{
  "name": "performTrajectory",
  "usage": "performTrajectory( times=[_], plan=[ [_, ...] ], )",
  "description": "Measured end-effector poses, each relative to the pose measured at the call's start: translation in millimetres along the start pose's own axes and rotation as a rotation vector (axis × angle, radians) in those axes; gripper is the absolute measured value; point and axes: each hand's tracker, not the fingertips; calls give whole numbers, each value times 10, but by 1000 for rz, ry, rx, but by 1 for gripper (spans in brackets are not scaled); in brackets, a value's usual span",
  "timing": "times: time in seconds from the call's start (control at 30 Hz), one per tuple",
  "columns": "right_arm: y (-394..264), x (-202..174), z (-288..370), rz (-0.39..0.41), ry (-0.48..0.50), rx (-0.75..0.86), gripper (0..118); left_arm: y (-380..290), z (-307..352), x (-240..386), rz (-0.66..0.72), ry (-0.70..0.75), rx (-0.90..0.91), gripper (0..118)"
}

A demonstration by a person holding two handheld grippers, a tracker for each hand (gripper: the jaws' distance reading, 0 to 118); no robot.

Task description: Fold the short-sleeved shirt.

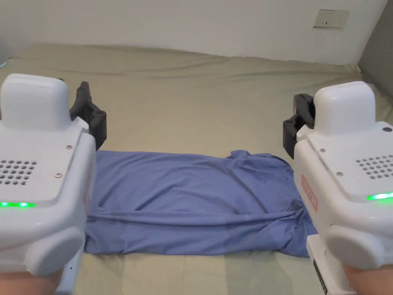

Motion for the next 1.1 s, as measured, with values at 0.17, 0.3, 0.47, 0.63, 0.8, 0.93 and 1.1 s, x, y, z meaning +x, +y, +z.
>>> performTrajectory(
  times=[0.17, 0.3, 0.47, 0.63, 0.8, 0.93, 1.1],
  plan=[
    [-95, -32, -14, 8, 25, -39, 2, -29, 11, 46, -29, -41, -30, 0],
    [-150, 19, -36, 5, 13, -55, 2, -94, -44, 18, -37, -39, -63, 0],
    [-236, 51, -78, 7, 2, -83, 2, -310, -194, -87, -24, -57, -169, 0],
    [-419, 105, -162, 7, -3, -144, 2, -926, -508, -268, -26, -76, -456, 0],
    [-617, 209, -184, 16, -28, -211, 2, -1831, -863, -436, 43, -39, -736, 15],
    [-743, 313, -212, 22, -57, -261, 2, -2444, -1189, -498, 103, -13, -909, 112],
    [-906, 493, -213, 48, -102, -324, 2, -2920, -1508, -513, 89, 66, -988, 111]
  ],
)
